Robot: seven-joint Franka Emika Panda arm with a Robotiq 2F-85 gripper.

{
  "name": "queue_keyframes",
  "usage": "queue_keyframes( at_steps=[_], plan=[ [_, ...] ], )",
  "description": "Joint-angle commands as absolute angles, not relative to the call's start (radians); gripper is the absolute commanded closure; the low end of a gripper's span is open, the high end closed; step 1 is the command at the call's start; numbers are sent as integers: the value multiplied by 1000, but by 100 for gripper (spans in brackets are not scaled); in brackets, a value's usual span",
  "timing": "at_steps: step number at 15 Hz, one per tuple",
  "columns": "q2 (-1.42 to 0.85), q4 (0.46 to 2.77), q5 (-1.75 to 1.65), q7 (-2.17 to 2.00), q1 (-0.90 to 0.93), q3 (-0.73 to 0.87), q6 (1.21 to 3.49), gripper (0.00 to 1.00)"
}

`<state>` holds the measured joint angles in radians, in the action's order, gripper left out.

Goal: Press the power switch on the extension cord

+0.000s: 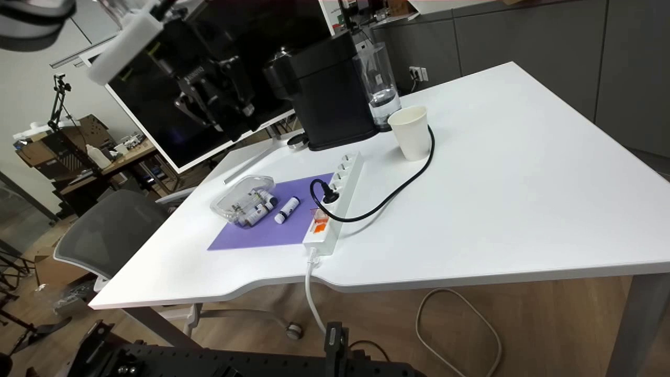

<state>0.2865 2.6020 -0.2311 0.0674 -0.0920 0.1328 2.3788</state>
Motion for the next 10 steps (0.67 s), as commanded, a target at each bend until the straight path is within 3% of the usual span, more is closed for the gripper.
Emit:
queue_keyframes(
  at_steps=[1, 4, 10],
  plan=[
    [385, 2585, -199, 0, -102, 84, 2223, 20],
    [422, 2572, -177, -19, -101, 68, 2157, 2],
    [425, 2556, -164, -31, -121, 73, 2110, 0]
  ],
)
